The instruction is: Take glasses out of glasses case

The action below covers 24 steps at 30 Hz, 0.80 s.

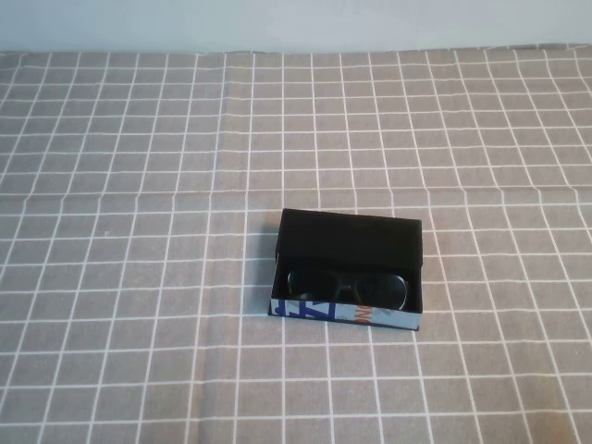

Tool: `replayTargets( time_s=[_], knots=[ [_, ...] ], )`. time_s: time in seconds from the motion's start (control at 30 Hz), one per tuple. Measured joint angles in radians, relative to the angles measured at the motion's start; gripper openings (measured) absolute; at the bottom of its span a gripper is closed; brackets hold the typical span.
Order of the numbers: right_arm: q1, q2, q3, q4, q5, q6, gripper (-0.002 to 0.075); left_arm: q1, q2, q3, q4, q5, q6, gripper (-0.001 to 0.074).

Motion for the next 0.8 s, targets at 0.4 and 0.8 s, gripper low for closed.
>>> replayTargets(
  time_s=[0.4,0.8],
  knots=[
    [0.0,0.0,0.0,0.002,0.0,0.0,-0.0018,0.0,0.0,0.0,0.0,0.0,0.0,-0.0005],
    [0.0,0.0,0.0,0.01,-0.01,0.0,-0.0018,0.0,0.0,0.0,0.0,0.0,0.0,-0.0005]
  ],
)
